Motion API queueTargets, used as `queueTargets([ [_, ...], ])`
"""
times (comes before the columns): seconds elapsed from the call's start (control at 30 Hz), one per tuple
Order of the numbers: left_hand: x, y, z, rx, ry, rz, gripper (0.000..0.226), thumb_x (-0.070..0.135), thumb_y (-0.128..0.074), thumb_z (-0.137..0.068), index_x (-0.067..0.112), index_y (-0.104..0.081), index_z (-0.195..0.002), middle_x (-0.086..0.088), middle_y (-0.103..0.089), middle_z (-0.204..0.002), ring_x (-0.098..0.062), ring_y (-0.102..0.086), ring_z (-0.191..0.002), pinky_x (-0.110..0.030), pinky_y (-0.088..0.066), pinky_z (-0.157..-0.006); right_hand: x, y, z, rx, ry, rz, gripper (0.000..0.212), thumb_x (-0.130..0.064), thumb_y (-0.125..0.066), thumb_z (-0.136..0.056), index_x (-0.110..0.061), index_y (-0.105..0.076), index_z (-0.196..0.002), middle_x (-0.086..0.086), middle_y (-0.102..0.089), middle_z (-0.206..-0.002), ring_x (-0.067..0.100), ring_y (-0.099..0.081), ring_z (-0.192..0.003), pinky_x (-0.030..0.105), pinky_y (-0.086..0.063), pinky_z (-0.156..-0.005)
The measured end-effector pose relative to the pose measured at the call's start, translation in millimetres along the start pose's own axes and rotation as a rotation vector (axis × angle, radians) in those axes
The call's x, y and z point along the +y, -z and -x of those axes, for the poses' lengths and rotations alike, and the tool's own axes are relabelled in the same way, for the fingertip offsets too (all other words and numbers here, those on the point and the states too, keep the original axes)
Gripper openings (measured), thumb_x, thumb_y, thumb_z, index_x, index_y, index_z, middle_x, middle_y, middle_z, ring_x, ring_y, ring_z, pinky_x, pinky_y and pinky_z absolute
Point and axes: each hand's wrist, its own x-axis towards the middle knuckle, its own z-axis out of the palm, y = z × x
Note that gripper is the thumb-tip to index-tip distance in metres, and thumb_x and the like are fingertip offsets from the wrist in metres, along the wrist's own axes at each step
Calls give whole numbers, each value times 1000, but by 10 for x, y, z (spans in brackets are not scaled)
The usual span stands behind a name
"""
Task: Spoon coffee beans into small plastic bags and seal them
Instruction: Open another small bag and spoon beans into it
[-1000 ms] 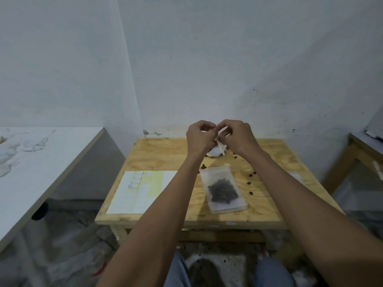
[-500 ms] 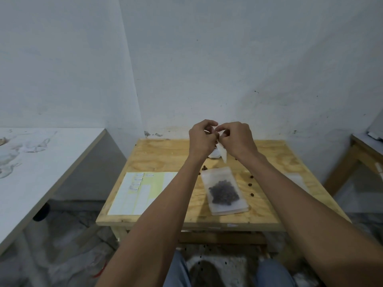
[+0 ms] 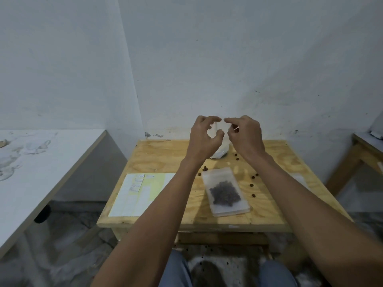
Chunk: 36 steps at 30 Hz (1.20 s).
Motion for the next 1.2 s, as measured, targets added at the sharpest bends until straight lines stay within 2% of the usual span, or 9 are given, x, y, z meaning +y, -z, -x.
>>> queueTargets([
  [0.1, -94, 79, -23, -159, -111, -56, 69, 38, -73, -75, 24, -49, -138, -1, -40, -150, -19, -27, -148, -35, -36, -110, -51, 98, -72, -35, -28, -208, 33, -4, -60, -95, -20, -76, -119, 2, -72, -99, 16, -70, -75, 29, -59, -81],
  [0.17, -113, 109, -36, -161, -199, -109, 78, 45, -80, -78, 20, -42, -142, -4, -37, -155, -21, -12, -156, -40, -27, -117, -109, 144, -98, -90, -79, -355, 33, -4, -63, -92, -20, -77, -117, -2, -75, -96, 14, -71, -71, 21, -59, -77],
  [0.3, -105, 193, -62, 8, -319, -105, 76, 45, -86, -75, 10, -52, -133, -4, -53, -137, -23, -48, -134, -48, -45, -105, -123, 176, -137, -190, -201, -656, 32, -1, -66, -89, -18, -79, -112, 2, -72, -91, 14, -72, -82, 27, -61, -81],
  [0.43, -152, 301, -29, -23, -233, -143, 106, 53, -90, -68, 15, -38, -152, 0, -55, -133, -14, -53, -120, -24, -45, -98, -98, 159, -138, -302, -316, -807, 32, 5, -61, -90, -12, -78, -110, 9, -69, -89, 15, -69, -80, 28, -61, -73],
  [0.53, -221, 294, -4, -21, -172, -173, 109, 63, -84, -65, 12, -40, -150, 0, -57, -123, -13, -54, -113, -25, -45, -93, -102, 93, -127, -325, -427, -894, 25, -2, -66, -90, -13, -79, -107, 7, -70, -83, 17, -68, -72, 28, -59, -68],
  [0.73, -523, 272, 34, -55, 5, -271, 101, 69, -82, -62, 14, -52, -140, 3, -55, -124, -14, -55, -112, -29, -48, -91, 280, -241, -68, 7, -875, -865, 9, -7, -72, -89, 1, -71, -94, 12, -68, -75, 20, -64, -58, 32, -61, -58],
  [0.87, -686, 199, 45, -127, 117, -317, 108, 81, -69, -54, 13, -55, -137, 3, -56, -124, -16, -55, -115, -32, -48, -93, 665, -504, 2, 1, -1102, -840, 7, -1, -72, -88, 1, -66, -88, 9, -62, -70, 20, -63, -58, 39, -61, -73],
  [1.13, -958, -125, -52, -272, 274, -344, 103, 68, -82, -58, 11, -53, -139, -1, -56, -132, -18, -53, -120, -29, -45, -92, 959, -949, -192, -36, -1029, -834, 18, -18, -80, -88, -4, -68, -88, 10, -68, -78, 20, -67, -65, 30, -60, -61],
  [1.2, -994, -193, -74, -291, 293, -333, 107, 75, -73, -53, 11, -55, -137, -2, -57, -132, -19, -53, -122, -31, -46, -94, 950, -1016, -233, -60, -952, -759, 17, -20, -76, -91, -4, -71, -89, 9, -67, -76, 20, -65, -60, 29, -59, -58],
])
